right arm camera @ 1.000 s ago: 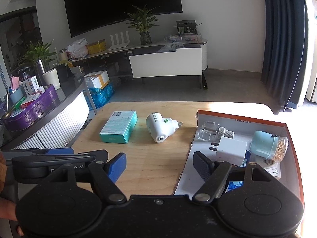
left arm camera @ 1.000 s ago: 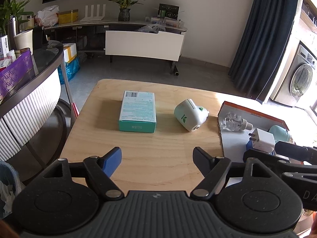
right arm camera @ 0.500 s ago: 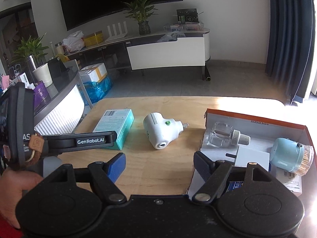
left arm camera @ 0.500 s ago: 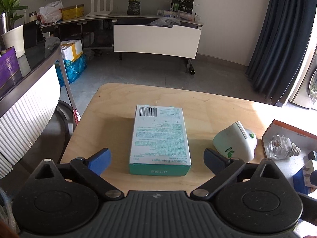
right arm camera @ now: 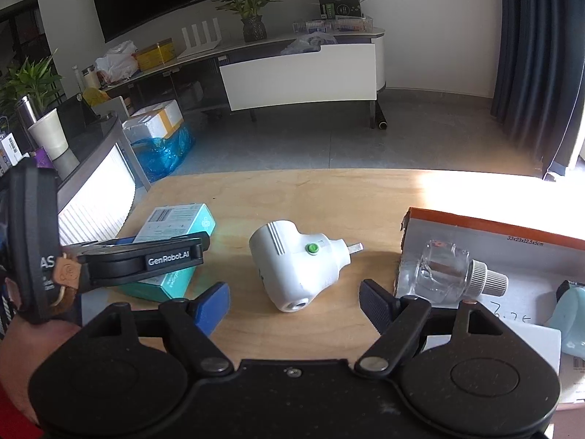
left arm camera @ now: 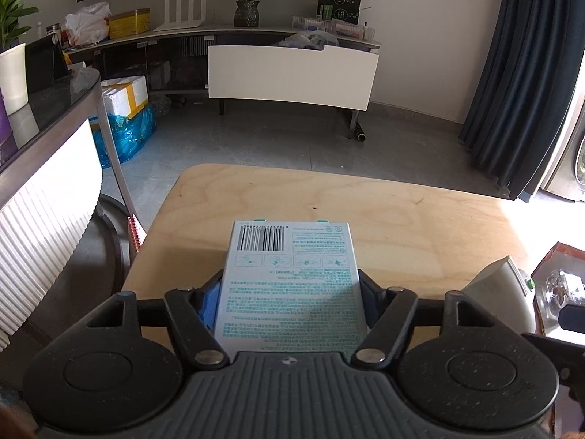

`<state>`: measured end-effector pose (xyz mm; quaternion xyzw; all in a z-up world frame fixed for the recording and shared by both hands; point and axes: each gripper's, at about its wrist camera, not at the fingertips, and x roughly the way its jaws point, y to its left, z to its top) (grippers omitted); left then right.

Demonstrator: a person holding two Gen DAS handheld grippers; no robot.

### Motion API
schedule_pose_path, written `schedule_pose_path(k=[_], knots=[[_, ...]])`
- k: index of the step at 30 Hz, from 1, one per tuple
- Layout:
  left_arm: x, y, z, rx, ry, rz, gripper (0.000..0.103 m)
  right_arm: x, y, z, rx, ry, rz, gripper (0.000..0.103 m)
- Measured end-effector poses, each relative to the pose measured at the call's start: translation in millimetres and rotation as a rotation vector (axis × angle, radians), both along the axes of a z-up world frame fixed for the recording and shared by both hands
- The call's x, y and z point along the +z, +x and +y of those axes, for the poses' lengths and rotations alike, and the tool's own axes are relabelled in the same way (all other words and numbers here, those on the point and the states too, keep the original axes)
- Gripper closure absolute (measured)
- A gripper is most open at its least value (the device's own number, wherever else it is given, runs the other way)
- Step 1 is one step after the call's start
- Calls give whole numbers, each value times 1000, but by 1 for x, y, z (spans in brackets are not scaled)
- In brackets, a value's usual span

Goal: Organize rigid objects
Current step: 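Grasp the teal bandage box with the left tool while the right tool grasps the white diffuser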

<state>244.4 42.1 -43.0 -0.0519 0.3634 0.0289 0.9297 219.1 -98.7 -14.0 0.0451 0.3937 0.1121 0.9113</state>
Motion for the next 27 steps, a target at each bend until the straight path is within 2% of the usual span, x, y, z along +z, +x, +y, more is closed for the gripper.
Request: schedule_pose_path(k=[7,11,12,14,15,22,27], knots=[[11,-33,15,32,-33,-14,32,-24,37,15,-47,-23,73,11],[11,-43,14,36,-30,-19,32,-30,44,25,-34,-49,33,6],[11,-45,14,37,-28,-20,32,-31,44,26,-32,-52,21,8],[13,-47,13,35,-39,-23,32,-31,40,25,-25,-42,10,10],[15,-47,13,36,-41,-28,32,-30,37,24,-24,-47,-5,16],[27,-65,1,15,-29,-67,32,-9,6,16,16,-13,-56,16],[39,-87,-8,2,-20,-88,32,14,-32,10,37,-13,-105,16]])
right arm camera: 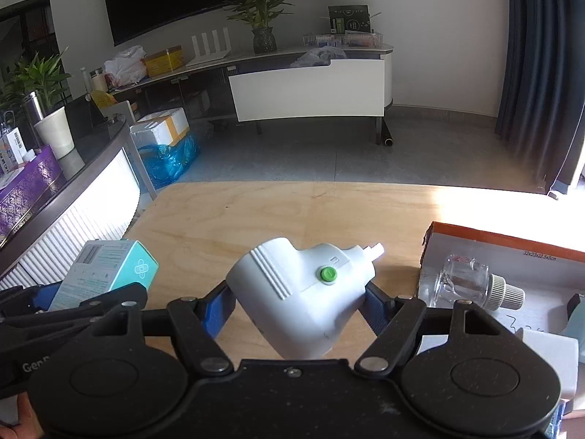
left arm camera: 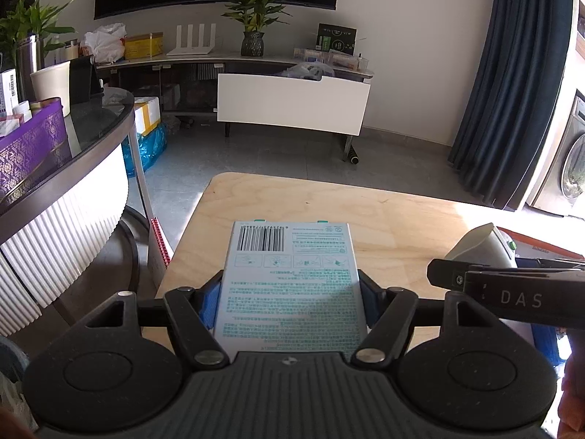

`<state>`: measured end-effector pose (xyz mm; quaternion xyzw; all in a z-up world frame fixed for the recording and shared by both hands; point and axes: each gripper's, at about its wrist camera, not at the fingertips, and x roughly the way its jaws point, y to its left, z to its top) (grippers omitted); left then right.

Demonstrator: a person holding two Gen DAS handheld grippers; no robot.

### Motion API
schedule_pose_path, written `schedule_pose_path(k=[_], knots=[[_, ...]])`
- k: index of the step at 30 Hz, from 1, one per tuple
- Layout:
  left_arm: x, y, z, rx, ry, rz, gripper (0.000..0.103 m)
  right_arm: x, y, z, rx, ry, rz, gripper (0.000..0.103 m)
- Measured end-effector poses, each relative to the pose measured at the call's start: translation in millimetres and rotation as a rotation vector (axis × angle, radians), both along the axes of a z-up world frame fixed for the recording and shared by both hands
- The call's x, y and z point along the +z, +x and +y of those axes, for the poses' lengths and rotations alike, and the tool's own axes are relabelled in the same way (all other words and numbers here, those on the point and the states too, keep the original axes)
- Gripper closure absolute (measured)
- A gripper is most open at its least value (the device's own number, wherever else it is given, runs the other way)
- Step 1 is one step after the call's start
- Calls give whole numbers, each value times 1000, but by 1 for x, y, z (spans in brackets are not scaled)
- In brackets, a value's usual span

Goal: Organize rigid objects
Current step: 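Grasp the teal bandage box with the left tool while the right tool grasps the white diffuser, then lift the teal box and white diffuser and carry both over the tray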

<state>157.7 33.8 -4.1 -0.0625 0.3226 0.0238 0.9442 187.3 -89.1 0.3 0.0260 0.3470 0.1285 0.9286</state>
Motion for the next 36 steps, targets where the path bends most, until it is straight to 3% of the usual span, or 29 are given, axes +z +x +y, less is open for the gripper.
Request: schedule_pose_path(k=[12,24,36], knots=[[34,-66,-32,-34,-22,-60,32,47,-94,-32,8,4,-83,16],[44,-107,-65,-108,-5,-95,32,58,-166,-72,-49,34,-114,16],[48,-133,-92,-180,22,-129,32,63,-210,-108,-102,65,-158,16]])
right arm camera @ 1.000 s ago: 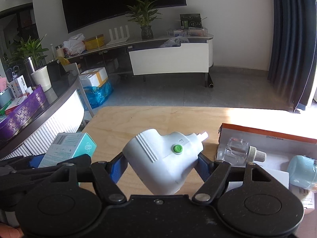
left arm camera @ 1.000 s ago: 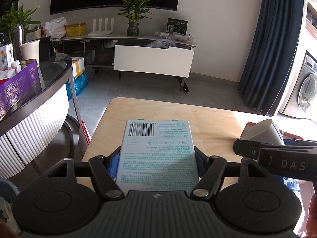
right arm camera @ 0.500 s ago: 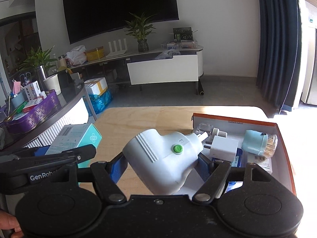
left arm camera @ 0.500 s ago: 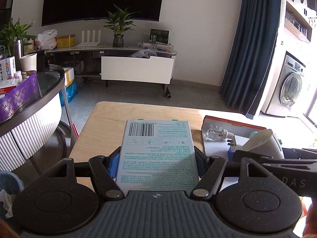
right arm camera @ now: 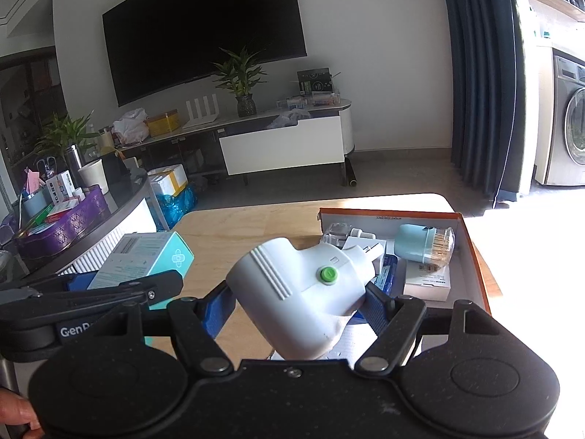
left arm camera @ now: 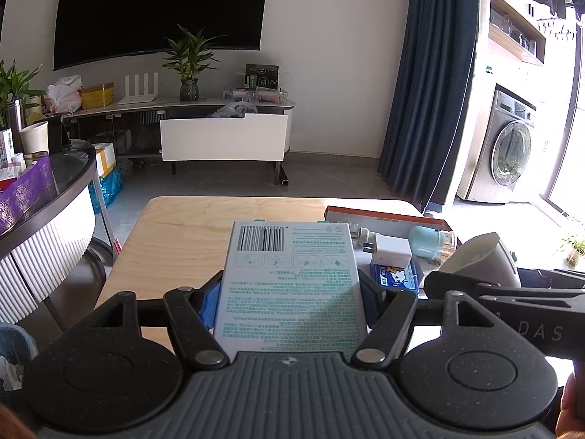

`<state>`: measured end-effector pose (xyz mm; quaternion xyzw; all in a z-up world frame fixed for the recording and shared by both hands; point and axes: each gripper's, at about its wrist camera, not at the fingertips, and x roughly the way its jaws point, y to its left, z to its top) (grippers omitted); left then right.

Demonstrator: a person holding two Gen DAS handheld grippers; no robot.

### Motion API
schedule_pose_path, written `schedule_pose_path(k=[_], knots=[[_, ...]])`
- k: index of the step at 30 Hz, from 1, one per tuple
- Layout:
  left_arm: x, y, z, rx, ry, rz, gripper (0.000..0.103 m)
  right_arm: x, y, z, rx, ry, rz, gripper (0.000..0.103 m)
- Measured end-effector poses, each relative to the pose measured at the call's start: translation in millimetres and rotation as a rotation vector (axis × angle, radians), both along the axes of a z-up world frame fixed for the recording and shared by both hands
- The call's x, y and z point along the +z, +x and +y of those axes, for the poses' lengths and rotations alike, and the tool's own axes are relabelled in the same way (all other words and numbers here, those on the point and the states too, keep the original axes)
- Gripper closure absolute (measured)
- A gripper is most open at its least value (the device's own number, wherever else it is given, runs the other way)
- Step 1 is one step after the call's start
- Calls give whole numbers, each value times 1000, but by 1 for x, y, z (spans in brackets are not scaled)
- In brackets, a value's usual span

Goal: Organize rigid objects
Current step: 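Lift the teal box and white diffuser and carry both over the tray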

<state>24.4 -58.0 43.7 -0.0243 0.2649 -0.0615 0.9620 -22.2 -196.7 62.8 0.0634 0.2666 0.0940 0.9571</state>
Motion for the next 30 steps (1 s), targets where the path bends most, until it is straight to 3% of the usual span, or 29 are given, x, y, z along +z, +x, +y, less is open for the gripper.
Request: schedule_pose_path(k=[15,30], knots=[[-9,-3,-47,-147,0,4,32,6,-33,-65,-154,7,-41,16],[-26,10,-71,-231,26,35,32,-13,-19,-90,-220,12,12,16]])
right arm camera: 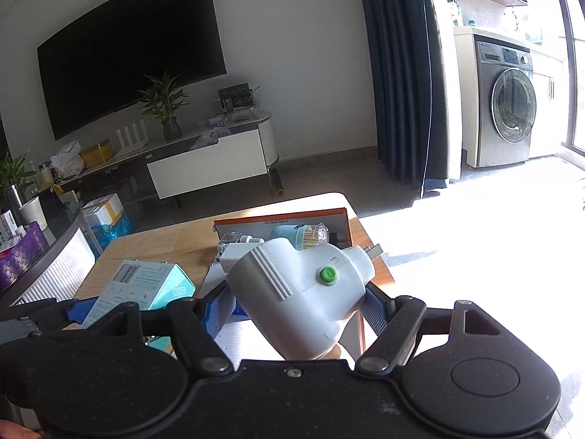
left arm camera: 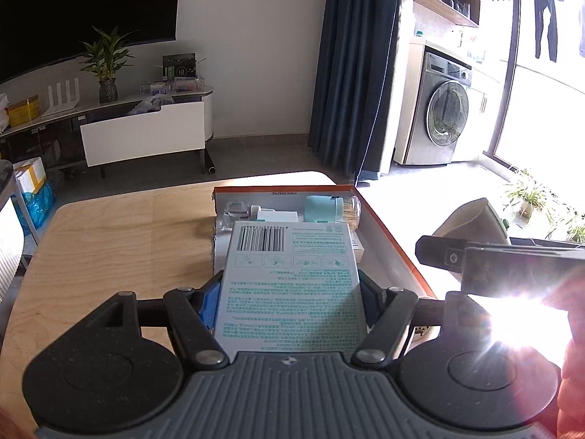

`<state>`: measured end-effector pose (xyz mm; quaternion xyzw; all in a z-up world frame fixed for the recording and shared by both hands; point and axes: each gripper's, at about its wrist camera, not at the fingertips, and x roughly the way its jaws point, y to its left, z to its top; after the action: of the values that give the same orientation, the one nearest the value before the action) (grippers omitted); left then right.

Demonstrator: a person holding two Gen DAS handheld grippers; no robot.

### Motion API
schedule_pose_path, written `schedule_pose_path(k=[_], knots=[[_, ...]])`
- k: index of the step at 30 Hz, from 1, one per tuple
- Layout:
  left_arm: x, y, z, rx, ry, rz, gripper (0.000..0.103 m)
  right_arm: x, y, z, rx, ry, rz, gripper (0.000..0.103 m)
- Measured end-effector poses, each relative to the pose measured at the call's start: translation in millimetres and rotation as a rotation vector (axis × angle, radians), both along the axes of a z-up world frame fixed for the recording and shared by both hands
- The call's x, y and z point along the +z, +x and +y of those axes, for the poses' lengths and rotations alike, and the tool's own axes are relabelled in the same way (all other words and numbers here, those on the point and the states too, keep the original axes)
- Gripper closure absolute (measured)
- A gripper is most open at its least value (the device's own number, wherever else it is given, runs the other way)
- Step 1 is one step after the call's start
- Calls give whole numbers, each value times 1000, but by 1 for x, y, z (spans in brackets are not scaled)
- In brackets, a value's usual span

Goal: Organize rigid objects
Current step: 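Lift the teal box and white diffuser and carry both over the tray, then lower the teal box into the tray and open the left tool while the right tool releases the diffuser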

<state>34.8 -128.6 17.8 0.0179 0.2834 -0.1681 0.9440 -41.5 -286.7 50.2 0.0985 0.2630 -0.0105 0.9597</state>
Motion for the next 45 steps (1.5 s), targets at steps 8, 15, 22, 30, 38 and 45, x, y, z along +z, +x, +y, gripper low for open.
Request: schedule_pose_path(k=[8,15,22,30,38,45], knots=[[-9,8,-2,-7,9,32,32,-12,14,0,4,-10,28,16],[-15,16,-4,-6,15,54,32,-21,28,2,14,-19,62,16],[-21,24,-5,-6,17,80,32,-29,41,2,22,-23,88,15],[-25,29,-9,-17,25,100,32,-23,34,-10,-14,4,35,14],[-25,33,-19,-58,5,116,31,-4,16,-22,-52,-7,-28,13],[-17,23,-18,-49,8,104,15,3,3,-23,-46,-18,-30,13]])
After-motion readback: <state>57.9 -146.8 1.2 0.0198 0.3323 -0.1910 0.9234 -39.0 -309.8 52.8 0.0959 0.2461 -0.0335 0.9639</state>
